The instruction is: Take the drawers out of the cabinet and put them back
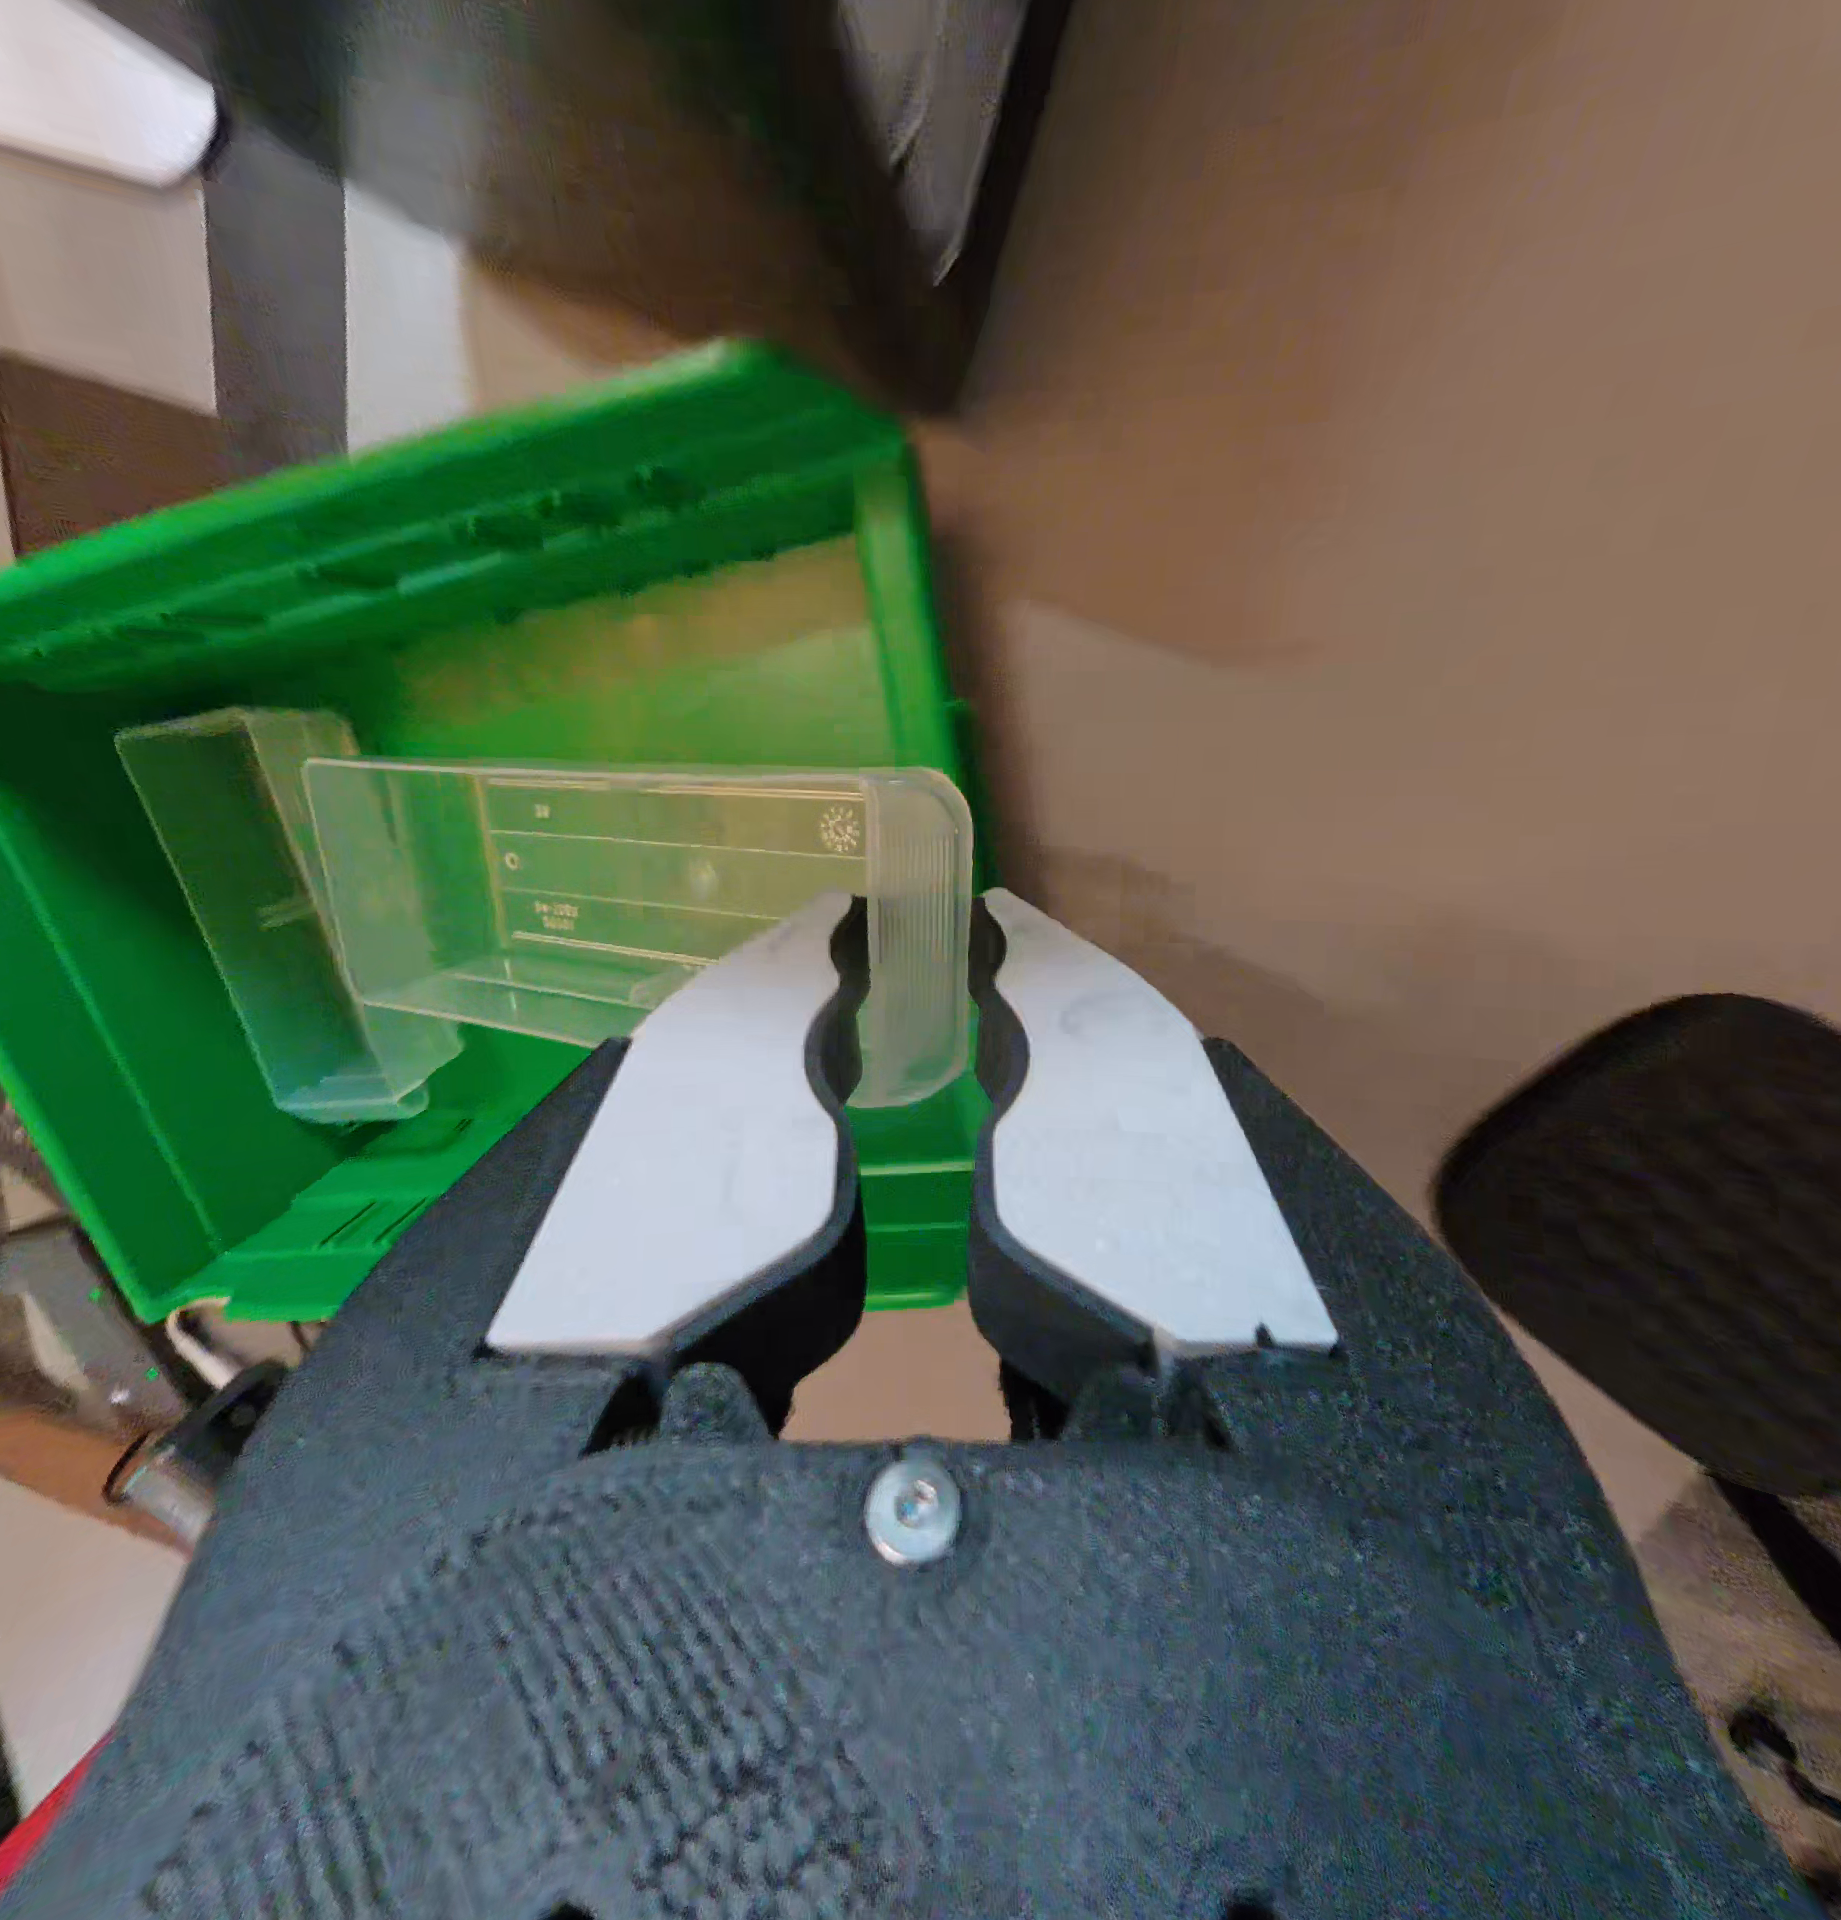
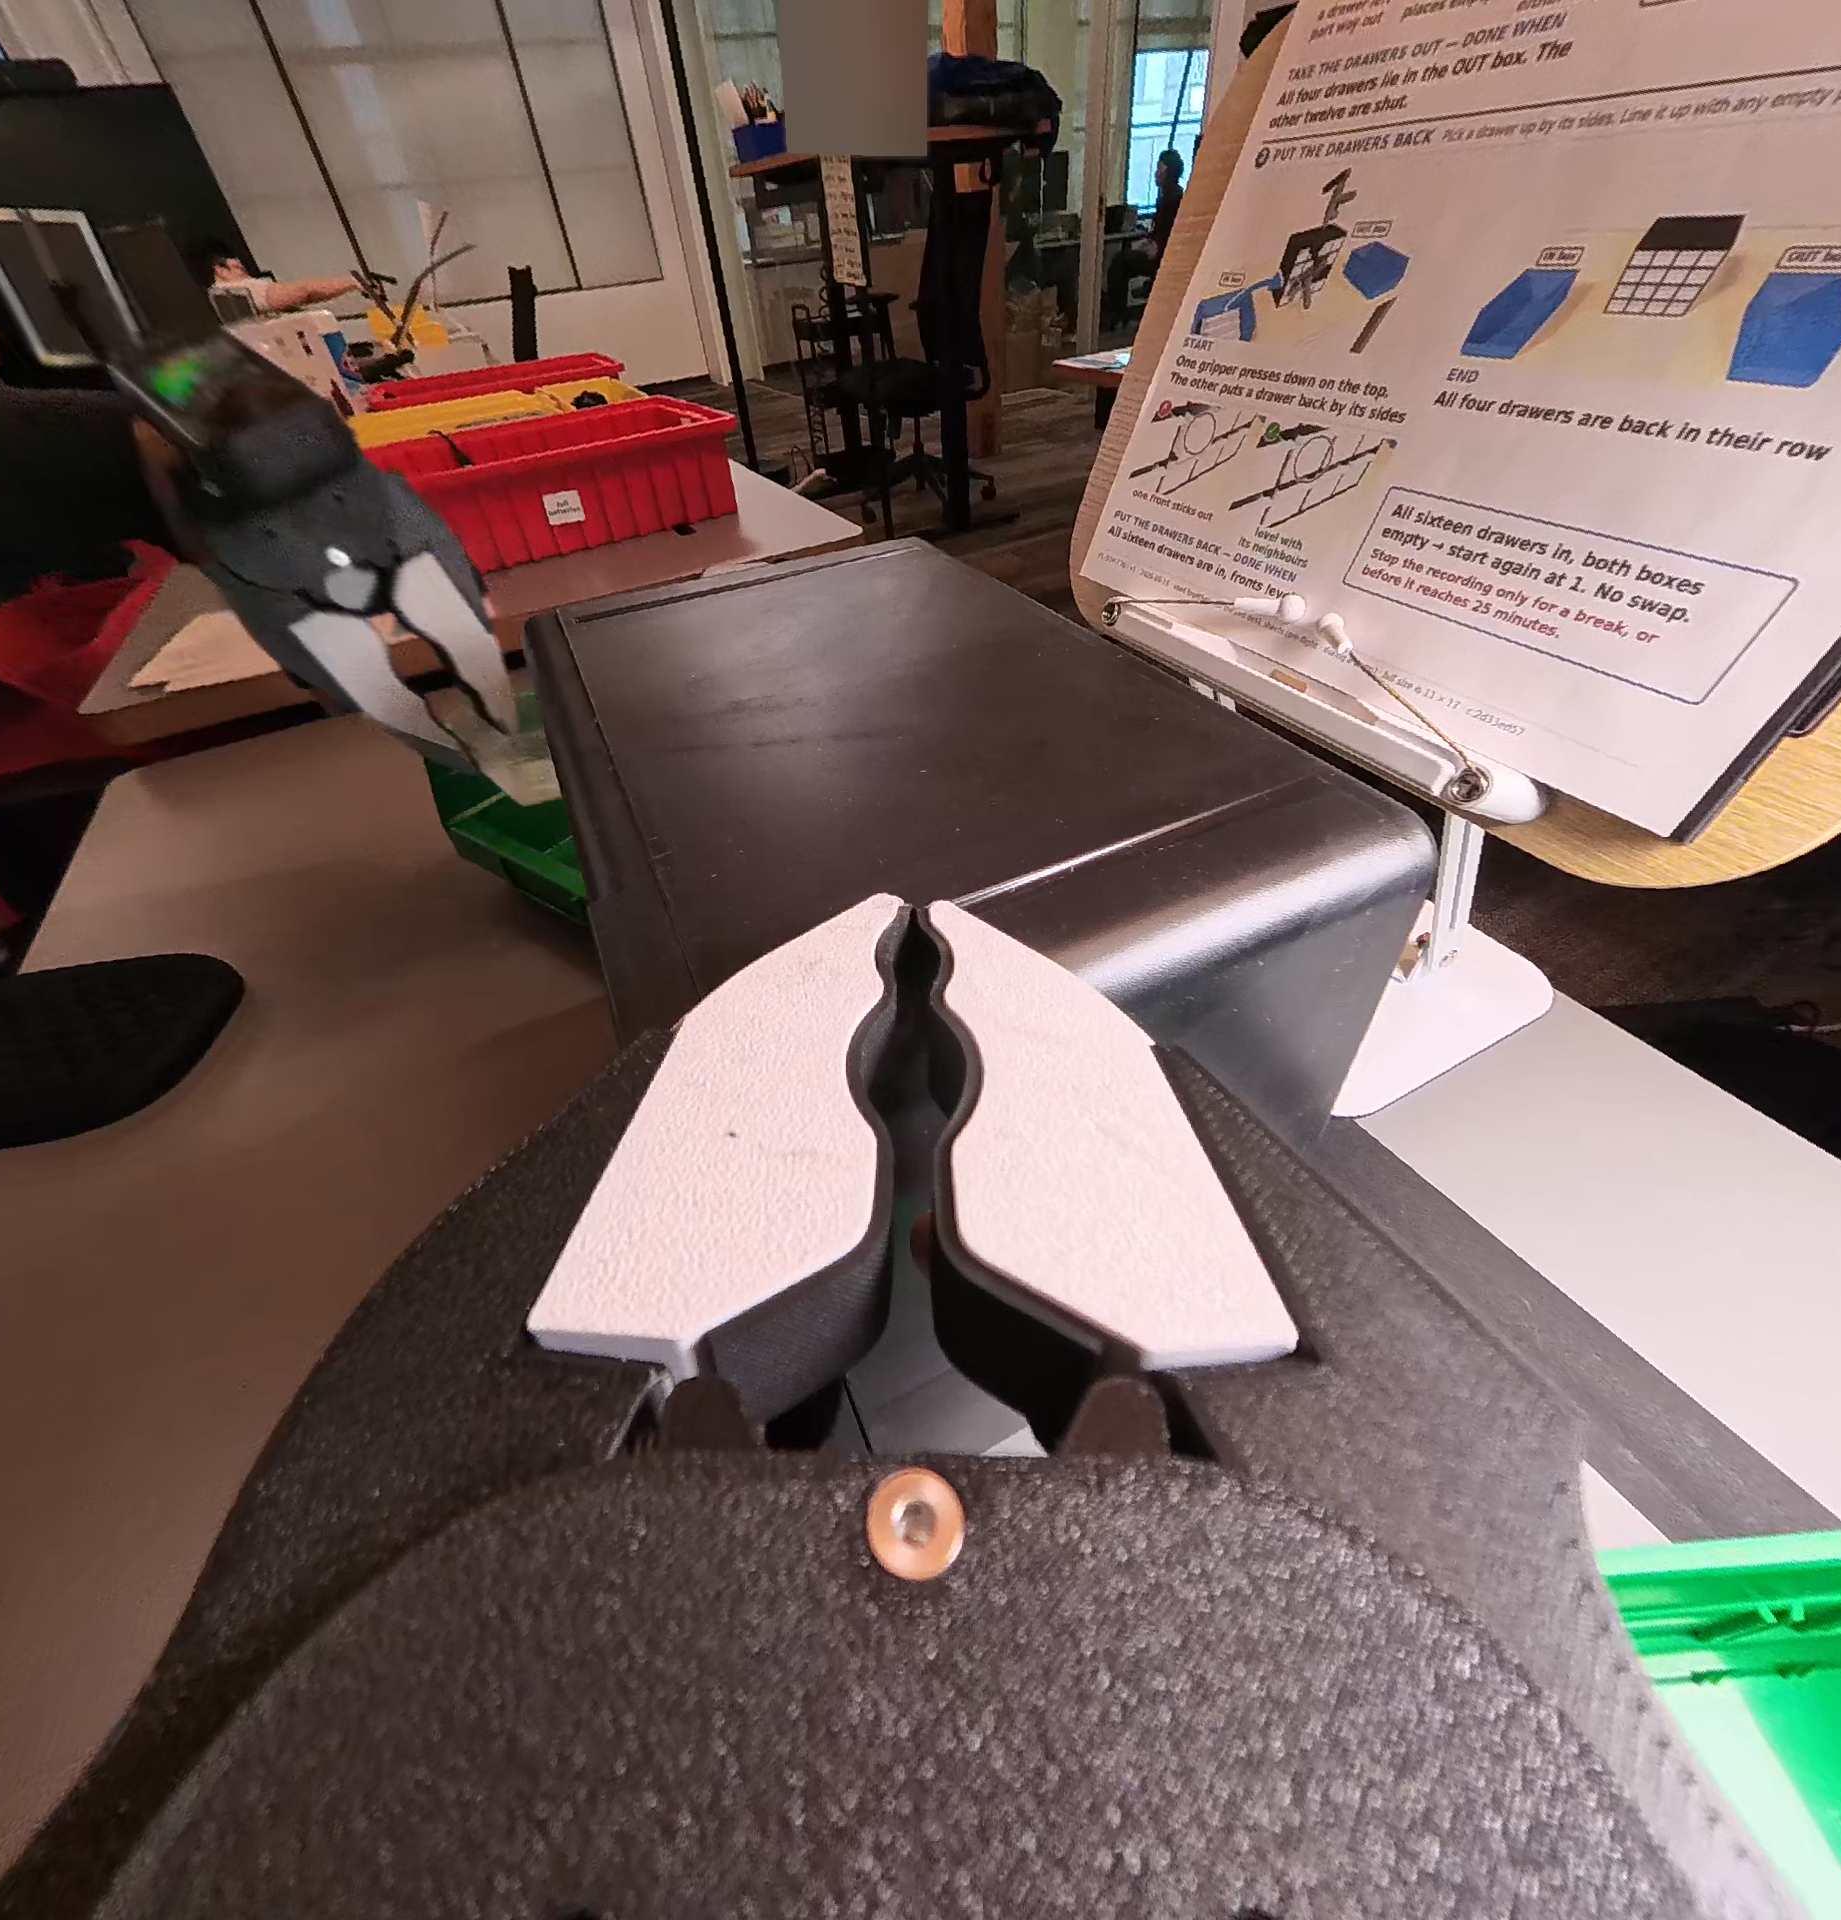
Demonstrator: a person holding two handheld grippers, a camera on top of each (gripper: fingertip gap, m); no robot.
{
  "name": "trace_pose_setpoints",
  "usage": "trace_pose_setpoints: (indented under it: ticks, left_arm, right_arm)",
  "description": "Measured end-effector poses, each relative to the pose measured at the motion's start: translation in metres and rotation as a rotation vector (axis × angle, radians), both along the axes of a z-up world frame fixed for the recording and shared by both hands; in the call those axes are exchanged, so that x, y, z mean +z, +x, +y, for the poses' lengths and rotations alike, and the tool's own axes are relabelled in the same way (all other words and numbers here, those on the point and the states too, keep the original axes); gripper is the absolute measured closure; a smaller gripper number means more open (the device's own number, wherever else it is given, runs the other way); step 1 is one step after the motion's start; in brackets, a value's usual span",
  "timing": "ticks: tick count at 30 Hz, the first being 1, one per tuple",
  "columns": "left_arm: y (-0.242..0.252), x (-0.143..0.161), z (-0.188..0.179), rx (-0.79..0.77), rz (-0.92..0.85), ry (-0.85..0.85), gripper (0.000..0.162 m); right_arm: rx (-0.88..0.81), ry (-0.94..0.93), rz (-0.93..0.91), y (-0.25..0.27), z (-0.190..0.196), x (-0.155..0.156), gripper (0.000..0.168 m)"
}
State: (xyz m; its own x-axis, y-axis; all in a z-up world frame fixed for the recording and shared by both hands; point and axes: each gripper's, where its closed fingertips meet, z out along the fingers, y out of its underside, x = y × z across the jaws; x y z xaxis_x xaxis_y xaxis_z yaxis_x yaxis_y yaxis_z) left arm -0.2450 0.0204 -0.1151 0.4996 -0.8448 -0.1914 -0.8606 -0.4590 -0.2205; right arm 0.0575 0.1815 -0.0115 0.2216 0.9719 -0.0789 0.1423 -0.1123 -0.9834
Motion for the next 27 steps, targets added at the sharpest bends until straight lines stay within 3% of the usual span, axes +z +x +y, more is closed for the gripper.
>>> trace_pose_setpoints:
  ticks: [8, 14, 19, 27]
  left_arm:
    - [0.108, 0.076, -0.079, -0.206, -0.271, -0.146, 0.144]
    - [0.175, 0.087, -0.11, -0.366, -0.367, -0.207, 0.144]
    - [0.217, 0.081, -0.097, -0.428, -0.352, -0.152, 0.144]
    - [0.257, 0.067, -0.048, -0.392, -0.336, -0.086, 0.144]
  right_arm:
    - [-0.005, -0.001, -0.001, 0.0, 0.0, 0.0, 0.168]
    - [-0.014, 0.004, -0.01, 0.0, 0.0, 0.0, 0.168]
    - [-0.024, 0.01, -0.027, 0.0, 0.0, 0.0, 0.168]
    - [-0.026, 0.021, -0.039, 0.0, 0.0, 0.0, 0.168]
